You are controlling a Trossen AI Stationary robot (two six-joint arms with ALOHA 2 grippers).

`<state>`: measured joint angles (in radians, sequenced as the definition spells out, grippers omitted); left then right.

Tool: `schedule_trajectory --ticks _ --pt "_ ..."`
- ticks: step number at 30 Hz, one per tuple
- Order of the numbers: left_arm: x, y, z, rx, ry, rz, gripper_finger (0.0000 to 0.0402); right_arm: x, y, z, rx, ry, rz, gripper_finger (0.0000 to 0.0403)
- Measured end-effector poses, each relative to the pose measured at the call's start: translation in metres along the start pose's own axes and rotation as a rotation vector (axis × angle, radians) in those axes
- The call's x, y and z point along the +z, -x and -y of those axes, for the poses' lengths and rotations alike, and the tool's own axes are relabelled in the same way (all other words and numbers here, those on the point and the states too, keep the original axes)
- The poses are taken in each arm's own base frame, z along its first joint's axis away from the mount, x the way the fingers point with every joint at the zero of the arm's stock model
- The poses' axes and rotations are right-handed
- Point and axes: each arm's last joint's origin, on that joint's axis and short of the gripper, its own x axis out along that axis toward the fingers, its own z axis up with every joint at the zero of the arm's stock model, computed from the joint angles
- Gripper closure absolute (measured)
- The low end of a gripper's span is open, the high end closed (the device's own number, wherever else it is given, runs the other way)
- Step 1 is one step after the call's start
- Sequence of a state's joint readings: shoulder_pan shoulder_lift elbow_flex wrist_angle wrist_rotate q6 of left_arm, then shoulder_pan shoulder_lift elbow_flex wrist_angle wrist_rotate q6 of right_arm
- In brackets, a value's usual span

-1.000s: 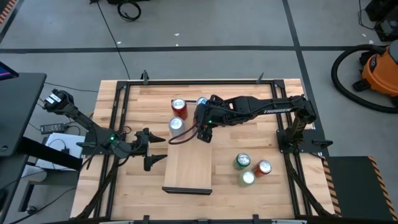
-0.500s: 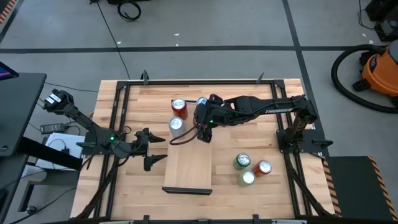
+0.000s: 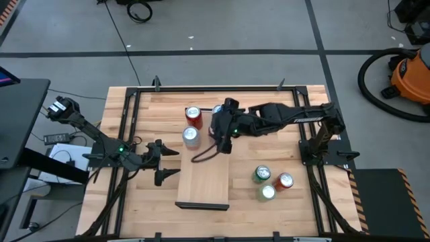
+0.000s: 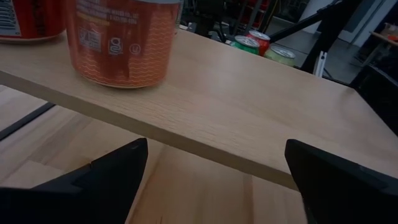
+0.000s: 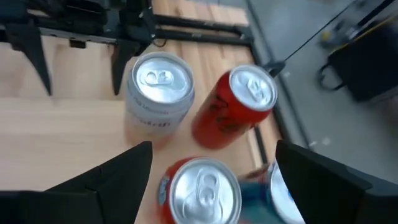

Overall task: Place canned beverage on shelf
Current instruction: Put the top orange soda can on the shelf

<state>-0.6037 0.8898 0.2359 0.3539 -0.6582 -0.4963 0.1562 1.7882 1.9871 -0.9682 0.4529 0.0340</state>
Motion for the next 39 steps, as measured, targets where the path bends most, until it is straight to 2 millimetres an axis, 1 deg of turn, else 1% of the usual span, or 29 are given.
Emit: schedule_trajectory --ticks 3,5,9,13,16,21,24,26,32,35,39 --pt "0.0 0.0 0.0 0.003 0.0 0.001 0.001 -0.002 -0.004 -0.013 -0.045 0.08 0.048 0.0053" --pt "0.0 -0.001 -0.001 0.006 0.0 0.002 0.001 -0.002 -0.001 -0.017 -0.031 0.104 0.103 0.0054" --pt "0.001 -0.001 -0.001 0.007 -0.009 0.003 0.001 -0.004 0.01 -0.013 0.0 0.097 0.185 0.0054" --pt "0.001 -0.001 -0.001 0.007 -0.008 0.003 0.001 -0.016 0.017 -0.009 -0.003 0.084 0.222 0.0054" --pt "0.001 -0.001 -0.001 0.007 -0.008 0.003 0.001 -0.028 0.024 -0.005 0.0 0.063 0.265 0.0054" --pt "0.001 -0.001 -0.001 0.009 -0.008 0.004 0.001 -0.05 0.028 -0.001 0.003 0.04 0.312 0.0054" --pt "0.001 -0.001 -0.001 0.016 -0.008 0.008 0.001 -0.061 0.037 0.005 0.002 0.016 0.359 0.0054" --pt "0.001 -0.001 -0.001 0.016 -0.007 0.008 0.001 -0.07 0.039 0.007 0.005 0.01 0.372 0.0054" --pt "0.001 -0.001 -0.001 0.022 -0.007 0.011 0.001 -0.1 0.039 0.009 0.002 0.001 0.394 0.0055" --pt "0.001 -0.001 -0.002 0.037 0.014 0.019 0.001 -0.118 0.032 0.008 -0.002 0.002 0.382 0.0055" --pt "0.002 -0.001 -0.003 0.086 0.02 0.047 0.001 -0.145 0.03 0.009 -0.024 -0.026 0.416 0.0055"
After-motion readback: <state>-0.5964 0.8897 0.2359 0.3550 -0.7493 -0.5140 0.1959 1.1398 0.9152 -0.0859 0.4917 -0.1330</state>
